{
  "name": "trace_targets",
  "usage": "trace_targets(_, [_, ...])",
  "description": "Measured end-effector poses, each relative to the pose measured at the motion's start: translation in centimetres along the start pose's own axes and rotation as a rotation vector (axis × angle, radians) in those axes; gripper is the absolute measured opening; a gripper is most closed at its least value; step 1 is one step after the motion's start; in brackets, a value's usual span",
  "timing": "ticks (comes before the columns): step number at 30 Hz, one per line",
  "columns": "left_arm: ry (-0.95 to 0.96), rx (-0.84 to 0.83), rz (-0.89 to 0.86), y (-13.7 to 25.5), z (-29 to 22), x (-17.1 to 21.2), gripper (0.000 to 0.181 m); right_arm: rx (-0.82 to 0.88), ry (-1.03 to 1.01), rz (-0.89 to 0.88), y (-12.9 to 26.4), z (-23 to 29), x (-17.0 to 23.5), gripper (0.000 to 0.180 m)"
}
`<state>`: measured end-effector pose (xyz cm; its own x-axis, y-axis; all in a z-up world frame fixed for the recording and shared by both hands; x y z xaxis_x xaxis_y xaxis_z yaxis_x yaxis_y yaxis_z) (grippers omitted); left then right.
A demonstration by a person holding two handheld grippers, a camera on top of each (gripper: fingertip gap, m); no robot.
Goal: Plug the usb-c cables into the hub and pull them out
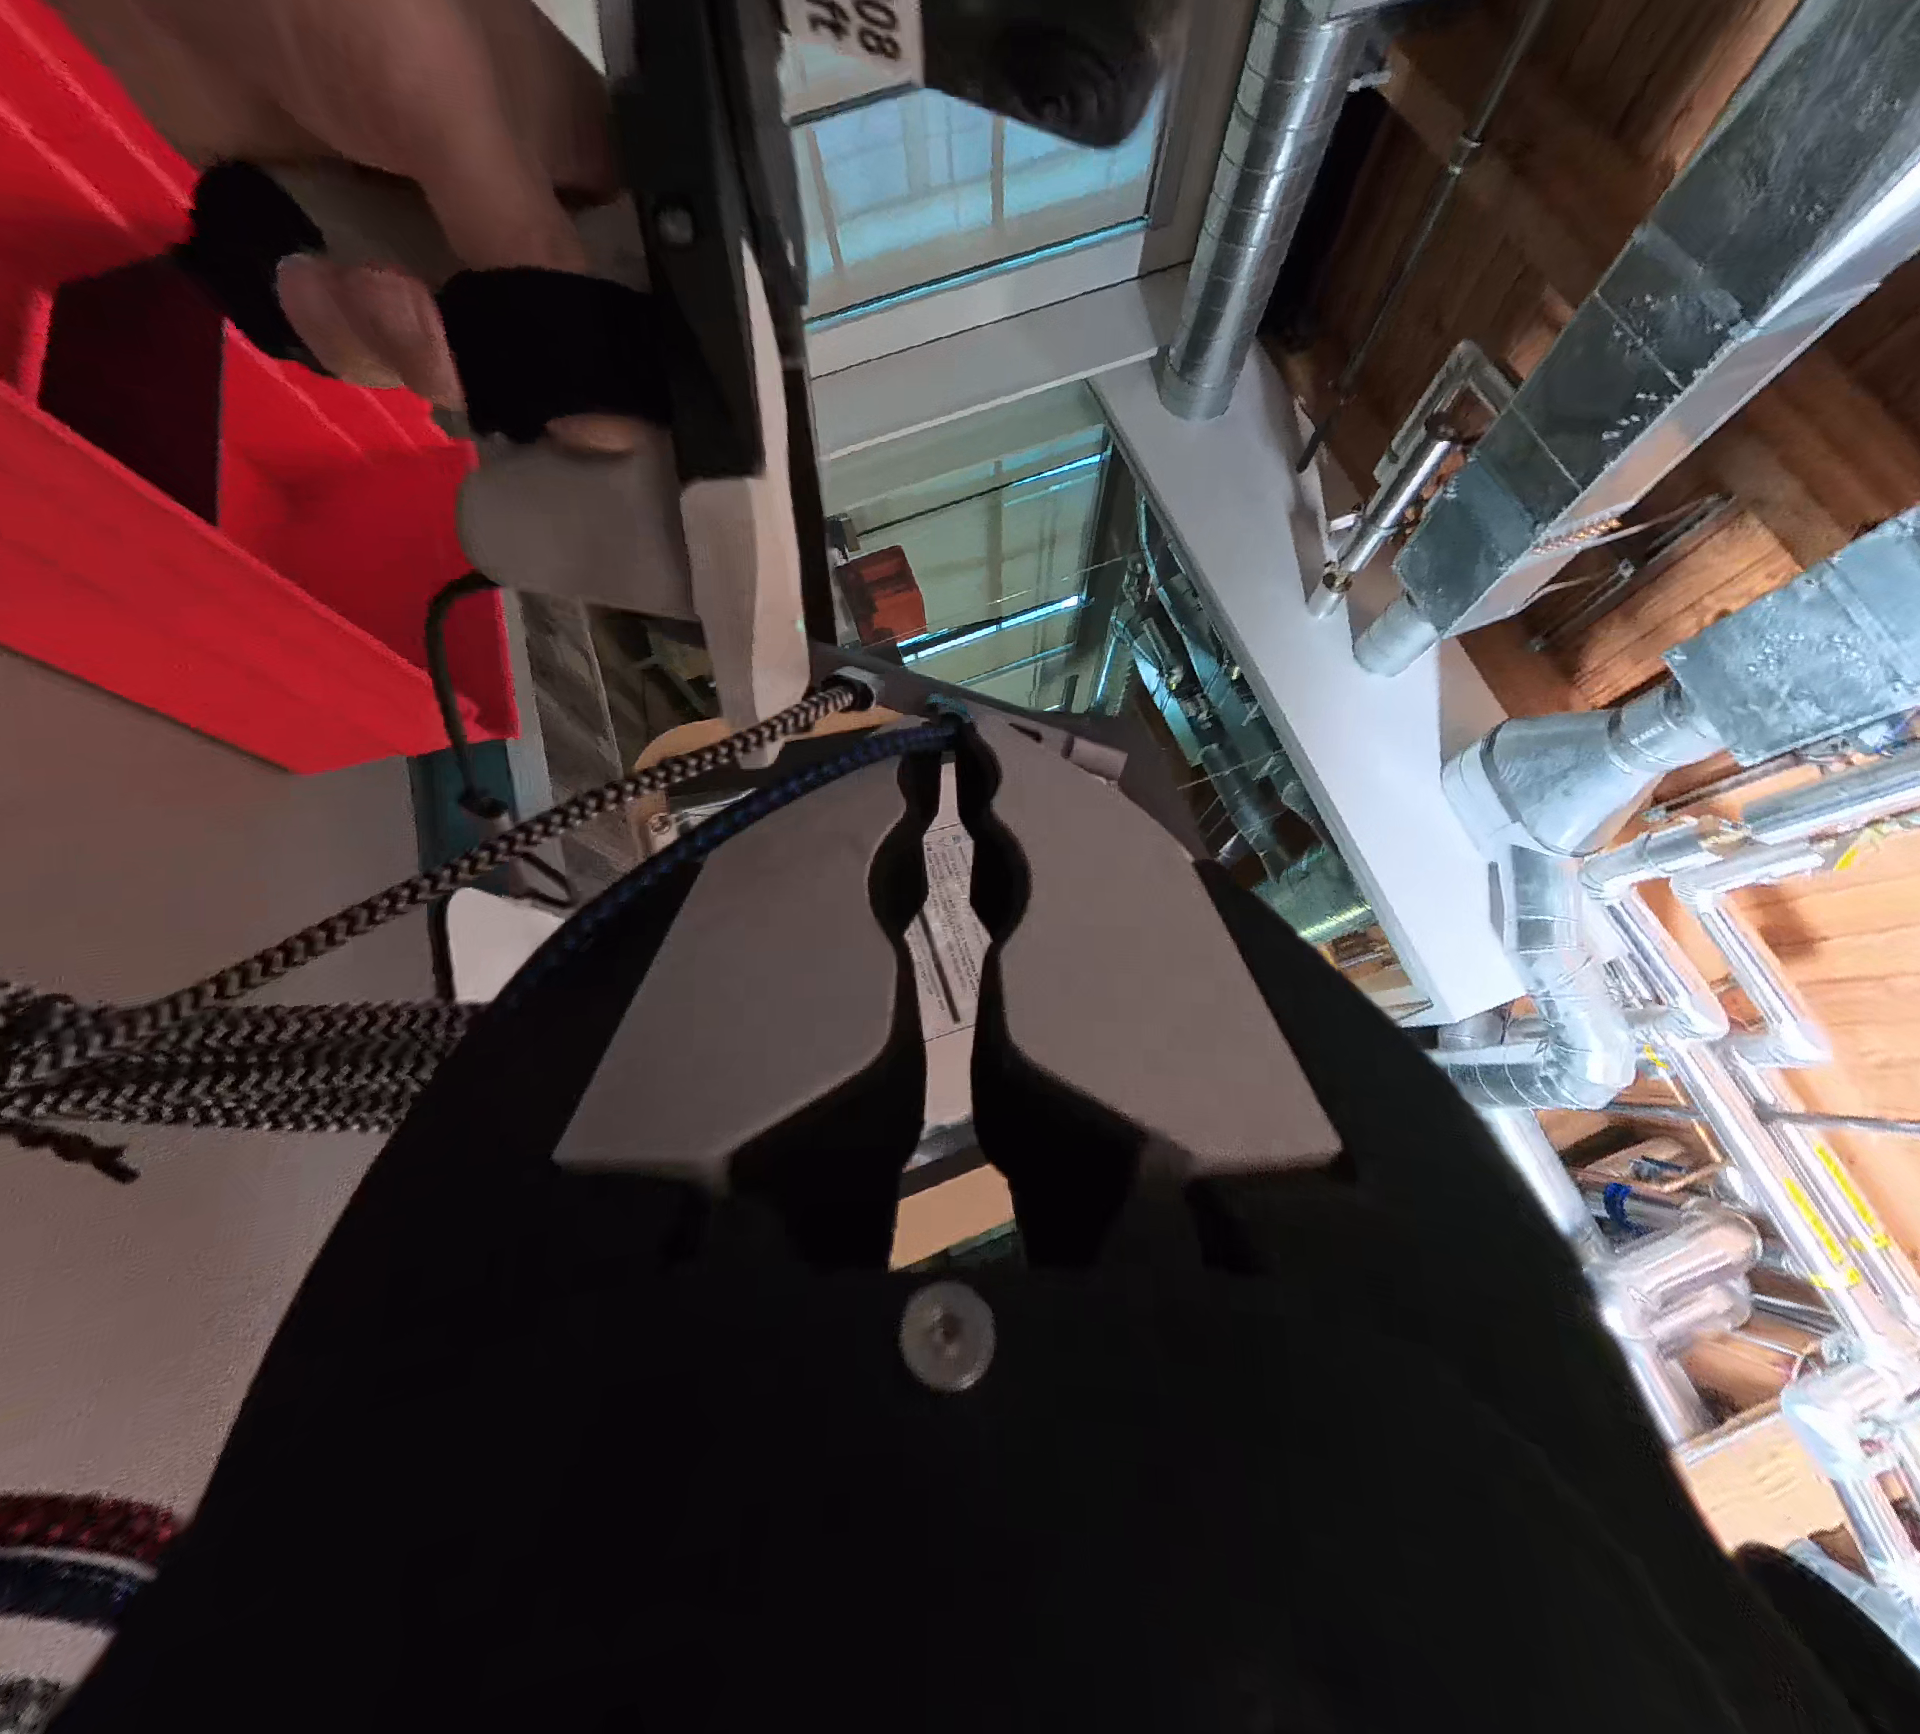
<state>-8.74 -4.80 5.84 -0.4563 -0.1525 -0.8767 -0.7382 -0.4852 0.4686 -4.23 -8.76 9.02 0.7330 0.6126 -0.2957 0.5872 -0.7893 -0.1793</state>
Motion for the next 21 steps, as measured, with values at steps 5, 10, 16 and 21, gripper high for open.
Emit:
trace_targets(5, [-0.006, 0.096, 0.049, -1.4, -0.4, 1.1, 0.022, -0.046, 0.019, 0.005, -0.7, 1.3, 0.4, 0.004])
trace_targets(10, [-0.077, -0.044, 0.075, -1.5, 0.1, 1.0, 0.022, -0.09, -0.07, -0.033, -0.8, 1.5, 0.9, 0.003])
trace_targets(16, [-0.065, -0.092, 0.105, -1.8, 0.1, 1.2, 0.022, -0.125, -0.114, -0.037, -1.0, 1.7, 1.4, 0.003])
trace_targets(21, [-0.103, -0.158, 0.17, -2.4, 0.3, 1.8, 0.023, -0.156, -0.141, -0.044, -1.3, 2.1, 1.1, 0.003])
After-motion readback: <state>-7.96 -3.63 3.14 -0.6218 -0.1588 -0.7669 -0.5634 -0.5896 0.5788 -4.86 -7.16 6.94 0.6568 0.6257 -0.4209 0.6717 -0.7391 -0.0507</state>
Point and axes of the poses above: each gripper's, where its closed fingertips meet, y back along the fingers, x out of its underside, z = x × y across the jaws, the point moved 2 cm from there along y, back along the fingers, and after that the axes turned 15 degrees about z, right-handed, at the moved point
